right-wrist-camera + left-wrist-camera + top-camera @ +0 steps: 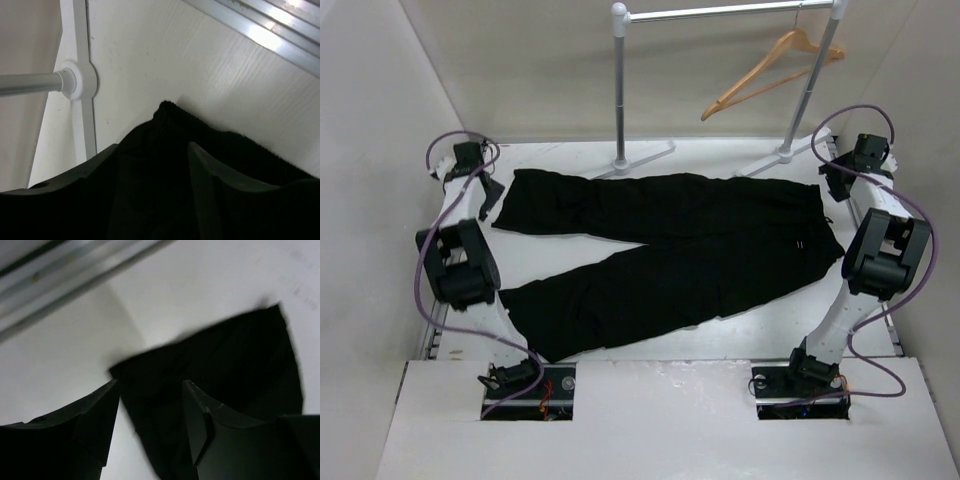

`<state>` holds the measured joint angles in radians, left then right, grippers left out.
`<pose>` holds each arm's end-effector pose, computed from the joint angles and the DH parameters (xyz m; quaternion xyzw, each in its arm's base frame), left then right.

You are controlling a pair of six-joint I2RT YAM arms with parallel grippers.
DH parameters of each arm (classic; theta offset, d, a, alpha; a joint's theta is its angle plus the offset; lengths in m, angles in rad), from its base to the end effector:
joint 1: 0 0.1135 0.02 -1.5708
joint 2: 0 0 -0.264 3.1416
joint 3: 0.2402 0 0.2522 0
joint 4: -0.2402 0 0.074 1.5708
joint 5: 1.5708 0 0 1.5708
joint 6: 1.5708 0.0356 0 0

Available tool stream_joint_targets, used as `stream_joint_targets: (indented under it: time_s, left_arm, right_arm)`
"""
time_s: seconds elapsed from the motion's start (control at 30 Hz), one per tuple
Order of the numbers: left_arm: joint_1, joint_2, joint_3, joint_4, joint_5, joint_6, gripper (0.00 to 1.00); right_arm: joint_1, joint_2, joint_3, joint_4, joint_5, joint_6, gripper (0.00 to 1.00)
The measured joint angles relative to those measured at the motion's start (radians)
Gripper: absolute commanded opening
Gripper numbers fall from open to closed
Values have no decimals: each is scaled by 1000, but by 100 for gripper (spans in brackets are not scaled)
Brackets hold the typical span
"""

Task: Place the trousers on the hanger
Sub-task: Flatten out the trousers at the center of the board.

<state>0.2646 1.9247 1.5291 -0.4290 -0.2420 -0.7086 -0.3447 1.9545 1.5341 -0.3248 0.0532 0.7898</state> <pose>0.4170 0.1218 0.2424 -0.4712 0.7965 0.0300 0.3777 0.4205 -0.1530 0.2388 0.5010 0.7665 0.0647 0.3965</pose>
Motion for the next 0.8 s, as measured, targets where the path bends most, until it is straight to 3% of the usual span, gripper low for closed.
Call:
stream_joint_targets:
  time_s: [0.1,0.2,0.33,0.5,0.57,0.7,0.8]
  left_arm:
    - [-5,-203,-209,0,10,-39,52]
    - [-12,-296,-301,32,44,-62,52]
    - [-28,-244,-327,91,102,-79,51]
    - [-44,-102,-327,124,145,-97,42]
    - [-45,-66,-326,126,153,-106,35]
    - [-26,-45,-303,148,156,-130,5]
    - [6,-39,-314,148,150,-145,2]
  right_arm:
    - [16,-81,-88,-5,18,12,70]
    - [44,-190,-173,-7,39,20,70]
    - [111,-346,-272,5,58,30,68]
    - [191,-483,-387,20,55,34,68]
    - [208,-521,-425,19,45,33,68]
    - [232,-592,-500,19,40,29,68]
    - [270,-647,-551,19,40,27,68]
